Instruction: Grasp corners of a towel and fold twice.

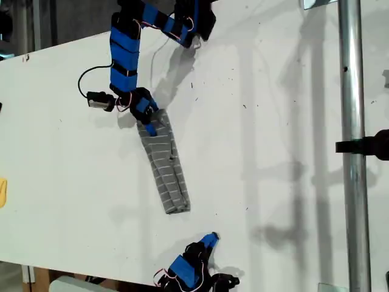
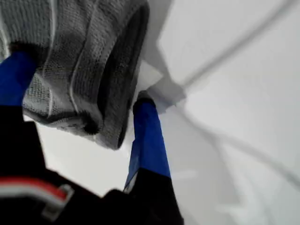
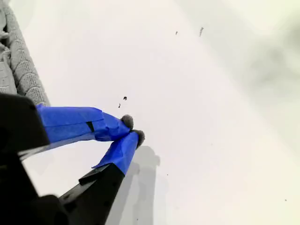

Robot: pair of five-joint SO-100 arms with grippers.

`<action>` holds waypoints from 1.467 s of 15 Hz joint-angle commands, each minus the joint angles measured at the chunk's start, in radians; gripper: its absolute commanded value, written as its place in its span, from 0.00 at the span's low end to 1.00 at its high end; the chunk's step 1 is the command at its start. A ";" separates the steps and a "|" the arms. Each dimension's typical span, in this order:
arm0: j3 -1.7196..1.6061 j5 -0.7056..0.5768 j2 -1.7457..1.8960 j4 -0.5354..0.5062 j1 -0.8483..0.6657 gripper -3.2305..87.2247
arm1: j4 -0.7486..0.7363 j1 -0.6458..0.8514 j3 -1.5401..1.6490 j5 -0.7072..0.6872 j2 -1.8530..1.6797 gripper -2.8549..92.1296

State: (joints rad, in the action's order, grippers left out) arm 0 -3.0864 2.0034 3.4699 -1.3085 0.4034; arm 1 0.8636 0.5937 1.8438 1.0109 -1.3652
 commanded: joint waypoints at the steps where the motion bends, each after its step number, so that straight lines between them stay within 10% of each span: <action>1: 0.003 0.012 0.008 0.009 0.015 0.03 | -0.018 -0.040 -0.144 0.029 0.081 0.22; 3: 0.005 0.003 0.008 0.009 0.011 0.03 | -0.031 -0.069 -0.204 0.028 0.127 0.04; 8: 0.009 -0.017 0.008 0.005 0.005 0.03 | 0.178 -0.087 0.014 0.032 -0.129 0.03; 14: 0.012 -0.035 0.008 0.003 -0.005 0.03 | 1.008 -0.101 -0.021 0.104 -0.983 0.03; 22: 0.014 -0.026 0.008 0.003 0.011 0.03 | 0.632 -0.367 -0.084 0.213 -0.532 0.03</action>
State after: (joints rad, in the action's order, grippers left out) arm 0 -3.0879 1.9666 3.4699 -1.3085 0.4034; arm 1 1.5861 0.2684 1.8546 1.2088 -2.0126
